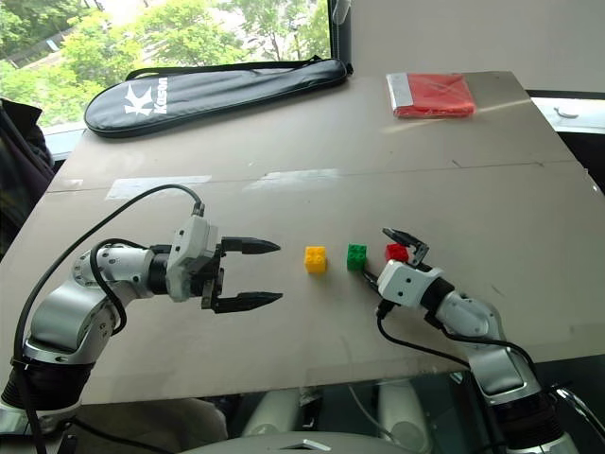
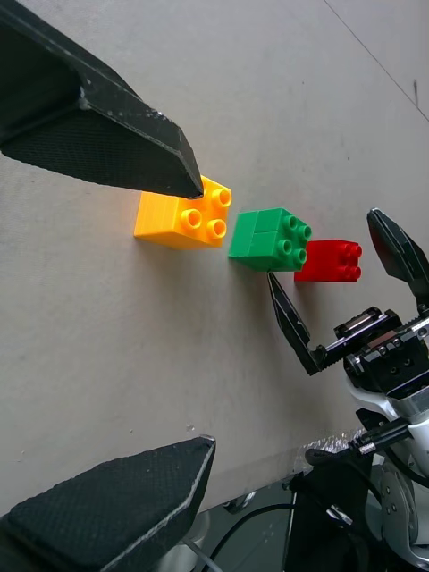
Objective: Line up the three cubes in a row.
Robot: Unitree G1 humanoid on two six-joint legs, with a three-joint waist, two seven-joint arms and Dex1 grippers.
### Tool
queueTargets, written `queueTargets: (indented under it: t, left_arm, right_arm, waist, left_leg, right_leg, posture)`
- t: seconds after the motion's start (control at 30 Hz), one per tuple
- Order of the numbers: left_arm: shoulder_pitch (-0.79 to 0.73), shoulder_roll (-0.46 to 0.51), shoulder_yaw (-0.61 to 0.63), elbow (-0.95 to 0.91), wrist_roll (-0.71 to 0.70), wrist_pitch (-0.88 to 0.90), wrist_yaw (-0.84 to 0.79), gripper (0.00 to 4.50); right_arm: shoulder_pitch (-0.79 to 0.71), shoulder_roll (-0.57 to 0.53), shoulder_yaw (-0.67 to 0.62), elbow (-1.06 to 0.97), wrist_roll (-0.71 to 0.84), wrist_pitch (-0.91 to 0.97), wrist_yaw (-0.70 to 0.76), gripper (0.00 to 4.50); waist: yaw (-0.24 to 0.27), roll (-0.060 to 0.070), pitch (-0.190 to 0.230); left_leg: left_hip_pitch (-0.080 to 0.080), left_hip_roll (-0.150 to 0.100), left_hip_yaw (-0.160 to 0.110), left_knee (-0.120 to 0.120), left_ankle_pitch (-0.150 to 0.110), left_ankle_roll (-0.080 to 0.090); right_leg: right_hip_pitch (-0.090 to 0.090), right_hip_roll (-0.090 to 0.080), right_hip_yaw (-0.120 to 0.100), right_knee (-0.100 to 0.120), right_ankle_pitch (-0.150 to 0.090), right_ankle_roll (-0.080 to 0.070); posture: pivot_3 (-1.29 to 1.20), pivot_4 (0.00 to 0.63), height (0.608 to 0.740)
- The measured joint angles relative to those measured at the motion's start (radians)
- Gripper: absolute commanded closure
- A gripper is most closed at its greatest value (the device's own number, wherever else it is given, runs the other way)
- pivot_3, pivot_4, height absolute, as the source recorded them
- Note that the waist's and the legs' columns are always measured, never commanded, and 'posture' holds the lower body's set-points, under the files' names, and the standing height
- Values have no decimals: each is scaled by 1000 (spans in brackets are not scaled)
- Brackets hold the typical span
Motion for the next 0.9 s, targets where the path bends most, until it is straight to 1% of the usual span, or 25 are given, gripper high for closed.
queueTargets:
  t: [0.17, 0.3, 0.43, 0.5, 0.53, 0.57, 0.67, 0.73, 0.8, 0.9]
  left_arm:
    - [1, 1, -3, 3, 3, -6, -1, 150]
    - [37, 0, 1, -4, -5, 0, 9, 150]
    - [142, -28, 58, -33, -62, 37, 69, 150]
    - [206, -42, 92, -45, -69, 33, 105, 150]
    - [263, -50, 105, -44, -44, 16, 139, 150]
    - [272, -52, 106, -42, -39, 16, 143, 150]
    - [334, -80, 119, -44, 1, -8, 211, 150]
    - [387, -130, 122, -49, 43, -37, 288, 150]
    - [426, -177, 117, -48, 72, -42, 350, 150]
    - [437, -188, 95, -31, 129, -78, 385, 150]
  right_arm:
    - [4, 0, 0, -3, 8, 3, -2, 0]
    - [33, -4, -7, -30, 74, 4, 17, 0]
    - [107, -47, -68, -99, 264, 15, 101, 0]
    - [144, -70, -120, -125, 394, 39, 156, 0]
    - [182, -98, -169, -126, 478, 49, 201, 0]
    - [188, -104, -180, -123, 490, 53, 208, 0]
    - [221, -125, -251, -97, 633, 75, 292, 0]
    - [242, -157, -305, -37, 726, 102, 377, 0]
    - [248, -186, -339, 35, 772, 125, 442, 0]
    - [241, -203, -360, 94, 814, 158, 505, 0]
  waist:
    - [0, 0, 0]
    - [0, 0, 0]
    - [0, 0, 0]
    - [1, 0, 0]
    - [1, 0, 0]
    - [2, 0, 0]
    - [2, -1, 0]
    - [3, -1, 0]
    - [3, -1, 0]
    - [4, -1, 0]
  left_leg:
    - [0, 0, 0, 0, 0, 0]
    - [0, 0, 0, 0, 0, 0]
    - [0, 1, 0, 0, 0, 0]
    - [0, 1, 0, 0, 0, 0]
    - [1, 1, 0, 0, 0, 0]
    - [1, 1, 0, 0, 0, 0]
    - [2, 1, 0, 0, 0, 0]
    - [2, 1, 1, 0, 0, 0]
    - [2, 1, 1, 0, 0, 1]
    - [2, 1, 0, 0, 0, 1]
  right_leg:
    - [0, 0, 0, 0, 0, 0]
    - [0, 0, 0, 0, 0, 0]
    - [0, -1, 0, -1, 0, 0]
    - [1, -1, 1, 0, 0, 0]
    - [2, -1, 1, 0, -1, 0]
    - [2, -1, 0, 0, -1, 0]
    - [2, -1, 0, -1, -2, 1]
    - [2, -1, 1, -1, -2, 1]
    - [2, -1, 1, -2, -1, 0]
    - [2, -1, 0, -1, -1, 0]
  posture:
    - [0, 150, 712]
    - [0, 150, 712]
    - [0, 150, 712]
    - [0, 150, 712]
    - [0, 150, 712]
    - [0, 150, 712]
    - [0, 150, 712]
    - [0, 150, 712]
    - [0, 150, 712]
    - [0, 150, 712]
